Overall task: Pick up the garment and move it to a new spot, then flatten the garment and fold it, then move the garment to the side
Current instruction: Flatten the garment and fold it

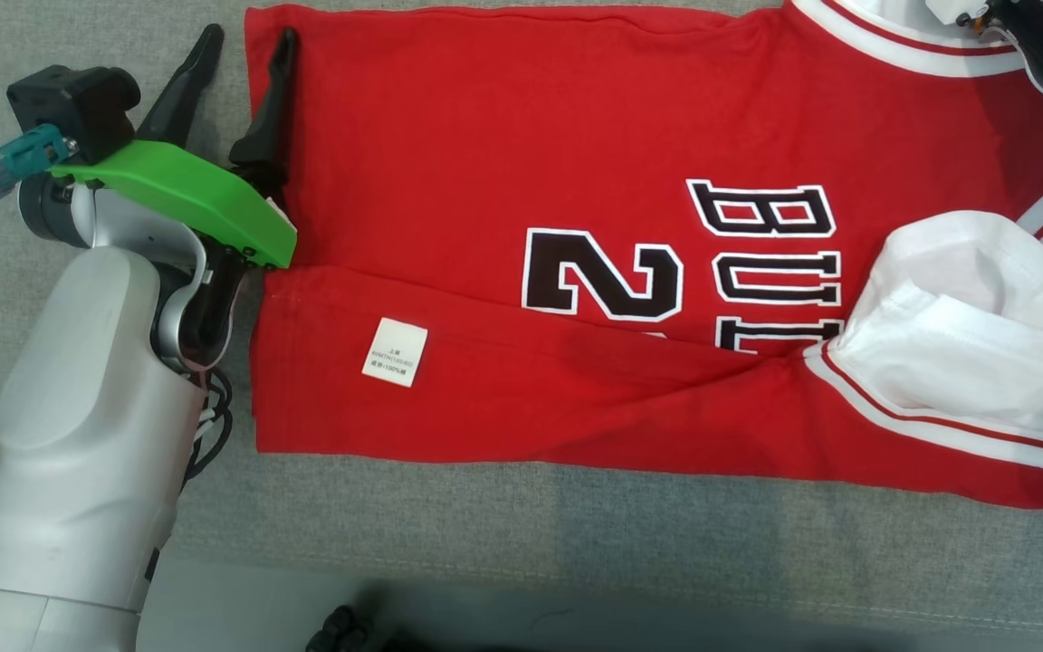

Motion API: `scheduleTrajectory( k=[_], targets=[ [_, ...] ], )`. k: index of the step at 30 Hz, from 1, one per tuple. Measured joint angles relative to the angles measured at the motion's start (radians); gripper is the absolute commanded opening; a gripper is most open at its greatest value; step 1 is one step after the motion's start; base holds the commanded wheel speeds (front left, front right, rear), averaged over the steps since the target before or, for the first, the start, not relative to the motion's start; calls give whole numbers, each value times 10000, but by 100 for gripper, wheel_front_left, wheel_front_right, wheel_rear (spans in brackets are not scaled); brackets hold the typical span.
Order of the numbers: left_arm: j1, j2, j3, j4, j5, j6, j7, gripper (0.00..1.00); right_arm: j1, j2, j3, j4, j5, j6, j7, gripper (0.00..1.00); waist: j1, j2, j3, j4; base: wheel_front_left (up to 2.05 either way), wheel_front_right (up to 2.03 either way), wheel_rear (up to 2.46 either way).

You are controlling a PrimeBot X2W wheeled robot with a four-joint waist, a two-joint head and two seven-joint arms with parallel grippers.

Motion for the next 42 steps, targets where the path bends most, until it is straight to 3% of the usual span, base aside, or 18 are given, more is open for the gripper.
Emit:
scheduleTrajectory(
  k=[2,3,4,5,7,17,33,42],
  targets=[
    [-84,0,38,159,-54,-6,63,100,-2,10,111,-25,35,0,67,31,0,0,-1,-45,0,0,0],
    [-109,2,50,213,-54,-23,63,100,-4,15,155,-42,79,0,84,6,0,0,-3,-66,0,0,0],
    [-138,4,56,251,-54,-77,63,100,-4,21,196,-52,128,2,86,0,0,0,-6,-87,0,0,0],
    [-138,4,56,251,-54,-77,63,87,-4,21,196,-52,128,2,86,0,0,0,-6,-87,0,0,0],
    [-218,2,58,307,-56,-90,48,0,-4,46,280,-75,222,2,84,0,0,0,-16,-124,0,0,0],
    [-309,-25,-35,815,-86,-209,-297,0,6,17,696,-105,376,2,-366,0,0,0,-235,-218,0,0,0],
    [-122,10,-203,1501,-113,-341,-995,0,565,79,1179,-307,936,4,-2173,0,-1,0,-1269,-468,0,0,0],
    [831,431,-385,1860,-136,-360,-1097,0,1579,291,1979,-846,1557,4,-2763,0,-1,0,-2170,-776,0,0,0]
  ],
)
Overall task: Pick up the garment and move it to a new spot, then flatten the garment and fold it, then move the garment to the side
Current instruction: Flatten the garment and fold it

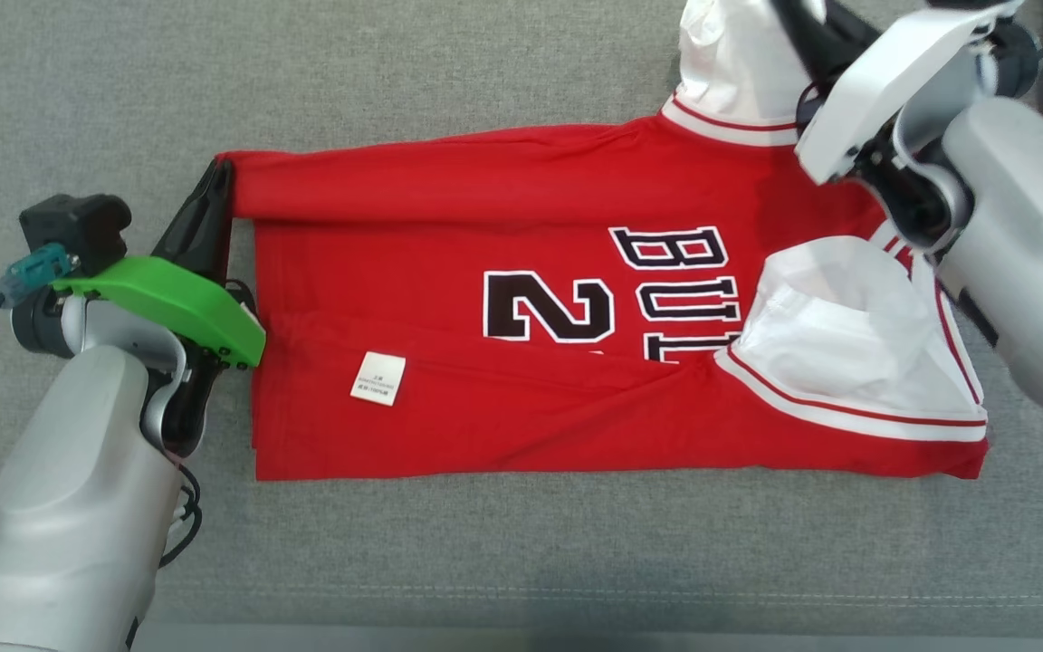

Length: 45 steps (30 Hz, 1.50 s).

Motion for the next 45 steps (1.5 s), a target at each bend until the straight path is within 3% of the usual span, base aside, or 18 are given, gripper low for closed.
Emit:
scheduleTrajectory(
  k=[5,12,25,45],
  targets=[
    [467,174,-6,203,-134,-42,-82,0,693,142,621,-209,290,2,2,0,0,0,-566,-260,0,0,0],
    [810,234,-71,222,-267,-42,-86,0,1122,-318,725,-247,779,10,-314,0,0,0,-1312,-630,0,0,0],
    [922,1076,-738,-393,339,-42,-174,0,1149,-470,1091,-566,1172,10,-608,0,-1,0,-1696,-1407,0,0,0],
    [2683,1137,-203,-1413,407,-42,-190,0,2328,-786,1783,-853,1881,10,-915,0,0,0,-2481,-1392,0,0,0]
  ],
)
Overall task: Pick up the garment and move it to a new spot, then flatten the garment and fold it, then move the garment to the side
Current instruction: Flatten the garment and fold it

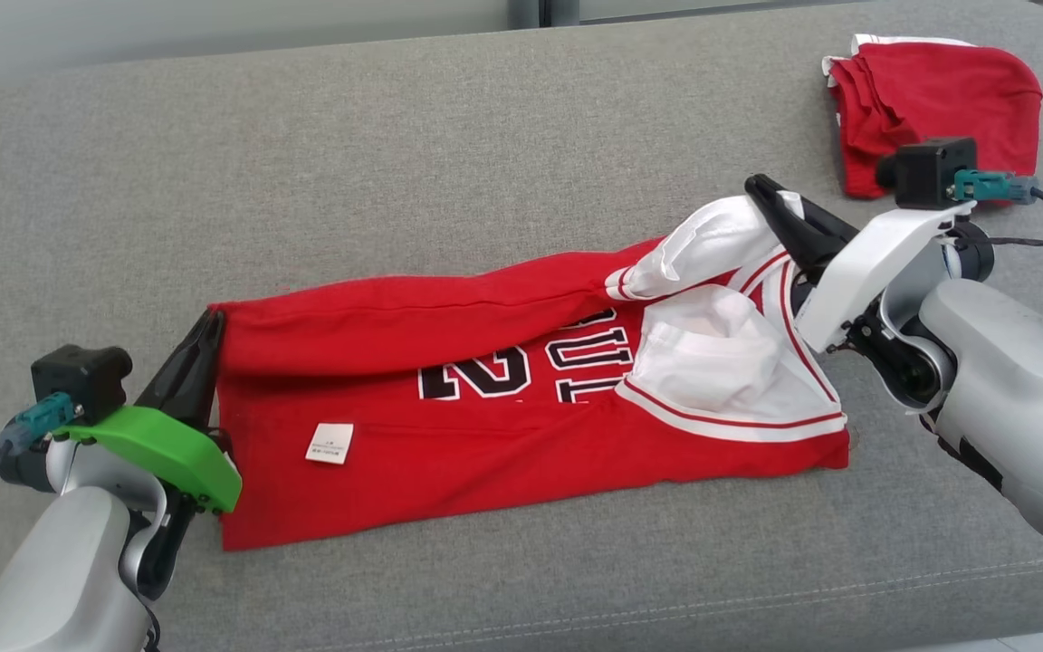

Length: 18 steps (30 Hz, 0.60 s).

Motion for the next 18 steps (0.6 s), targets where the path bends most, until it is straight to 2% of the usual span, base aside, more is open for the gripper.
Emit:
scheduleTrajectory(
  k=[18],
  targets=[
    [439,71,838,-255,48,-2,0,0,281,-282,313,15,372,0,-84,0,0,0,-180,-73,0,0,0]
  ],
)
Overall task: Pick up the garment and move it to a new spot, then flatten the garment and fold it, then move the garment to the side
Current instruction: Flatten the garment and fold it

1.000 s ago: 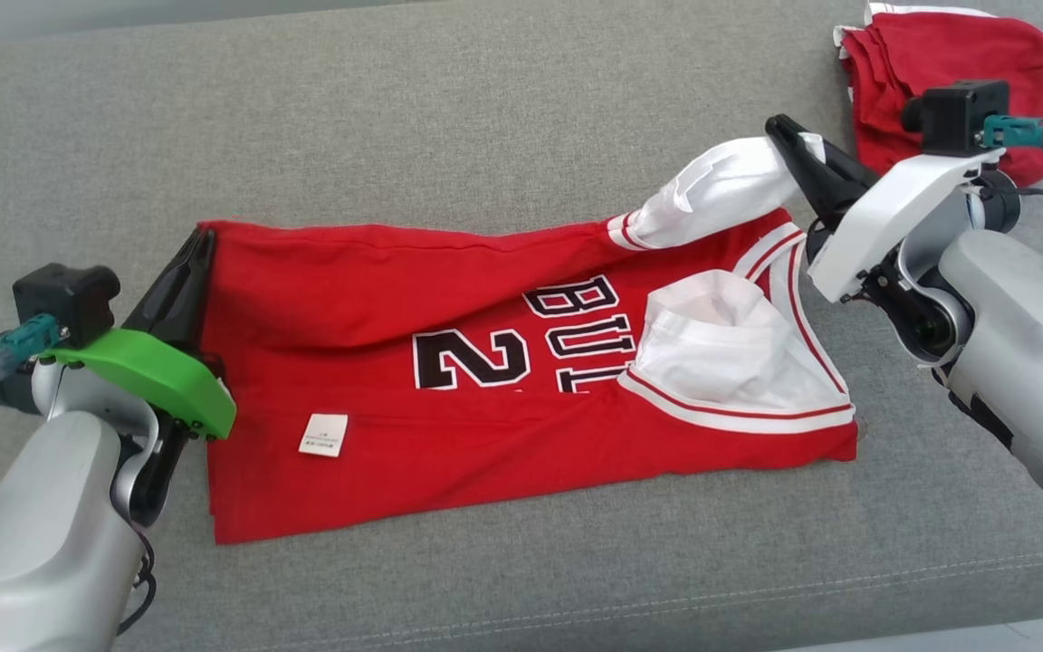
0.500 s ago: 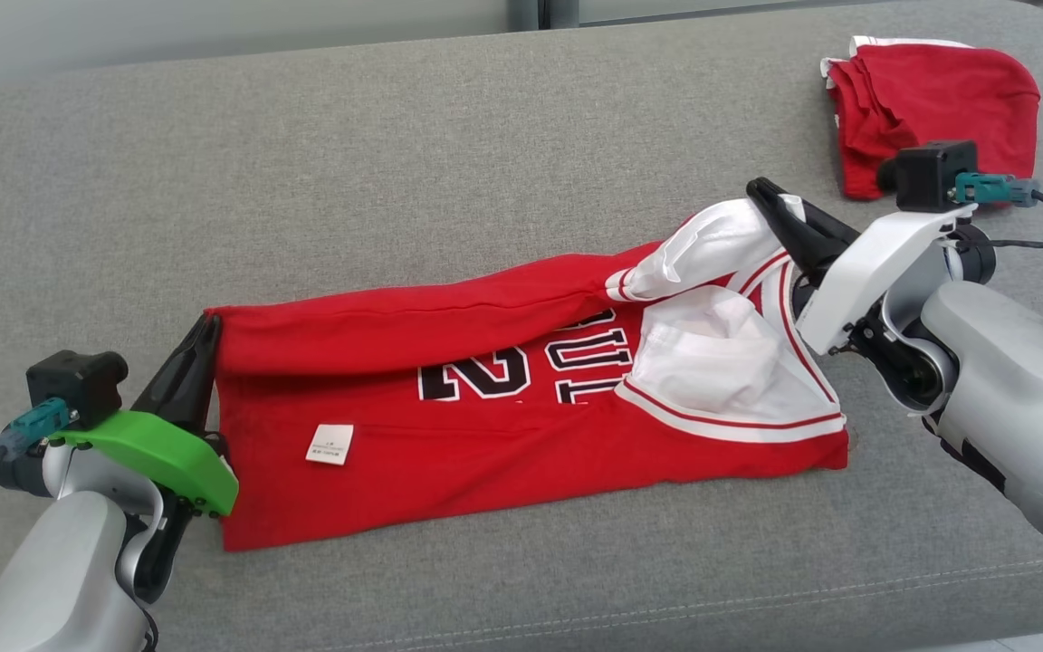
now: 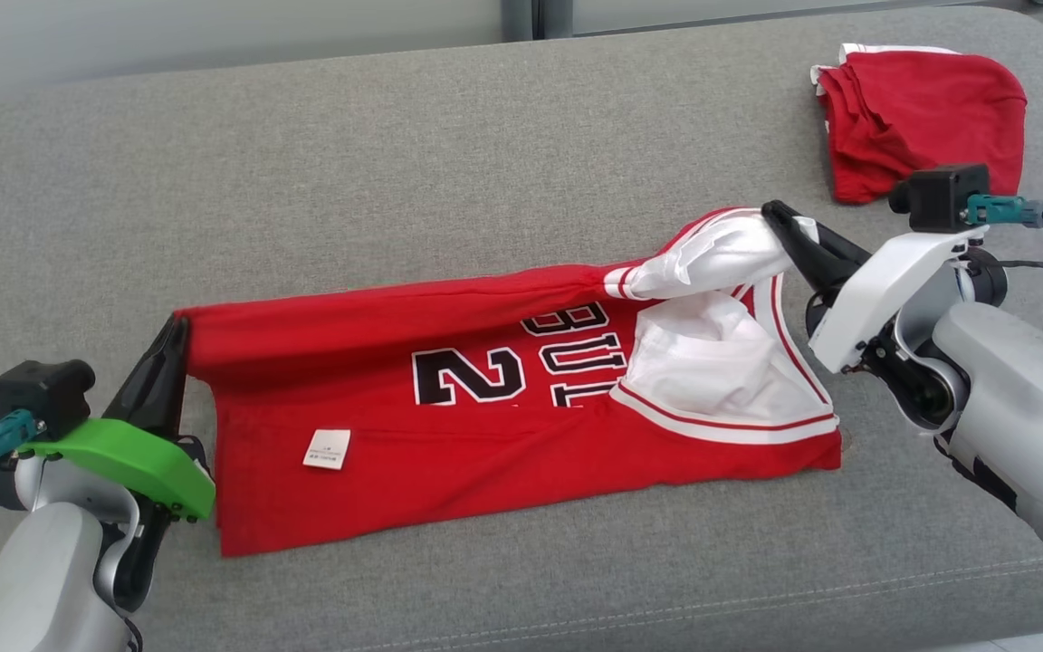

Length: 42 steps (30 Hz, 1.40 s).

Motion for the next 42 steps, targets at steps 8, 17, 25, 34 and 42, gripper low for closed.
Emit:
scheduleTrajectory(
  k=[8,17,25,34,42],
  targets=[
    [417,-21,23,-40,192,0,0,0,470,0,370,-113,441,0,2,0,0,0,16,-32,0,0,0],
    [812,-52,-244,132,186,0,0,0,581,0,708,-201,729,0,226,0,0,0,15,-47,0,0,0],
    [919,-121,-433,399,184,0,0,0,639,-50,863,-194,934,0,451,0,0,0,12,-31,0,0,0],
    [919,-213,-663,851,-90,0,2,33,746,-23,1035,-449,1081,0,761,0,0,0,-21,10,0,0,0],
    [919,-249,-606,1099,-349,0,21,100,764,-71,1110,-541,1313,0,943,0,0,0,-110,20,0,0,0]
  ],
)
